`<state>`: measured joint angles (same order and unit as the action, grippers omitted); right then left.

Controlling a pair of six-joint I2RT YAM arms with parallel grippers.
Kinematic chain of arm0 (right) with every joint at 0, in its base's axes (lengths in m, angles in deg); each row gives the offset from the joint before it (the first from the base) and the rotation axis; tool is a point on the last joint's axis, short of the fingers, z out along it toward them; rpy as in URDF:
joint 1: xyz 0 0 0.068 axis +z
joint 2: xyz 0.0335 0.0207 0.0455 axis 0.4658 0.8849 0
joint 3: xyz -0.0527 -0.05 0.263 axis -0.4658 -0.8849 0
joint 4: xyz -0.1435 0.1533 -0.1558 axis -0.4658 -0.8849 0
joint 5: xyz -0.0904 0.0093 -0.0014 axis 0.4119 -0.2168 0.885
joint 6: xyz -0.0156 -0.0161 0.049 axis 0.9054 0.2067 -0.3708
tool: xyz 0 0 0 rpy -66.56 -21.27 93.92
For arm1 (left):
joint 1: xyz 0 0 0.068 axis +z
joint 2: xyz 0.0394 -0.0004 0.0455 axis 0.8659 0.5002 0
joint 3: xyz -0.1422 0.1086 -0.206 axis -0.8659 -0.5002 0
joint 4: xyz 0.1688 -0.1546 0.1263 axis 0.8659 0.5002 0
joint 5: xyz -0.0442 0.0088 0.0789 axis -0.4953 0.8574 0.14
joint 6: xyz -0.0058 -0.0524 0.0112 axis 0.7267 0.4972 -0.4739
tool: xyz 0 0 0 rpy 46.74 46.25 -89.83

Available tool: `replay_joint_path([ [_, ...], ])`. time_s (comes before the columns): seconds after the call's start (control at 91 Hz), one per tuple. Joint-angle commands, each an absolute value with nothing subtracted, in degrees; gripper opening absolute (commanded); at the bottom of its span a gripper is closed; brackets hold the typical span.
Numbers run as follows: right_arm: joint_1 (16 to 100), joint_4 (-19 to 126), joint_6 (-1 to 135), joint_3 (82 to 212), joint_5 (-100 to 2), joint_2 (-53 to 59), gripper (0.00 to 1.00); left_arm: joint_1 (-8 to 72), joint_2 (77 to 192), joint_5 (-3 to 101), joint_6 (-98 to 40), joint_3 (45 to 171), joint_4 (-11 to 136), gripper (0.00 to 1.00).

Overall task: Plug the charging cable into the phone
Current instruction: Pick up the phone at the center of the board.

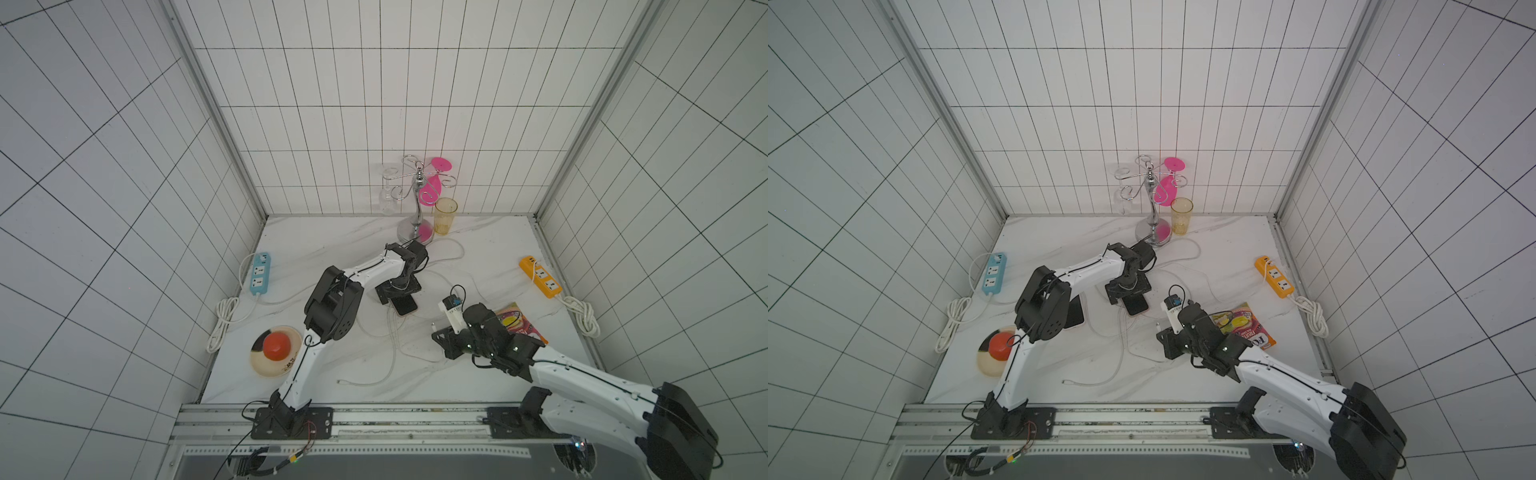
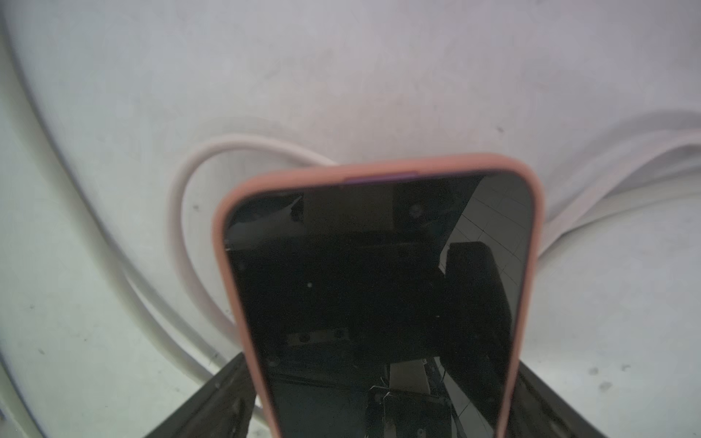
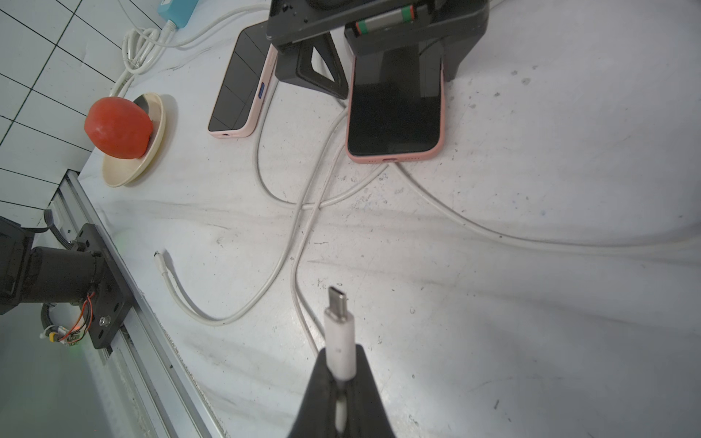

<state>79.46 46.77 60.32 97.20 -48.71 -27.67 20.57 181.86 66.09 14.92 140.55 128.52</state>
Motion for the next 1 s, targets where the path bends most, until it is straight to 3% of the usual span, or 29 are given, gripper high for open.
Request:
replay_joint_path([
  [0.0, 78.9, 46.7, 60.4, 96.4, -48.4, -28.4, 0.0, 21.1, 182.2, 65.5, 15.3, 139.2, 126.4, 0.89],
  [0.066, 78.9, 46.7, 60.4, 96.3, -48.4, -28.5, 0.0, 21.0, 181.8, 65.5, 14.9, 139.1, 126.2, 0.84],
  [0.407, 79.0, 47.9, 60.5, 96.5, -49.6, -27.4, 0.0, 21.1, 173.1, 66.6, 12.8, 135.0, 122.5, 0.33],
  [0.616, 79.3, 51.7, 61.1, 96.0, -53.6, -28.2, 0.0, 20.9, 166.1, 66.0, 12.0, 131.3, 122.1, 0.24],
  [0.912, 80.7, 54.1, 60.8, 96.5, -56.5, -31.0, 0.0, 19.7, 151.6, 65.8, 11.5, 125.3, 121.4, 0.0],
  [0.989, 81.1, 54.2, 59.6, 97.9, -58.4, -31.1, 0.0, 18.8, 149.3, 65.5, 11.6, 124.6, 121.7, 0.0],
])
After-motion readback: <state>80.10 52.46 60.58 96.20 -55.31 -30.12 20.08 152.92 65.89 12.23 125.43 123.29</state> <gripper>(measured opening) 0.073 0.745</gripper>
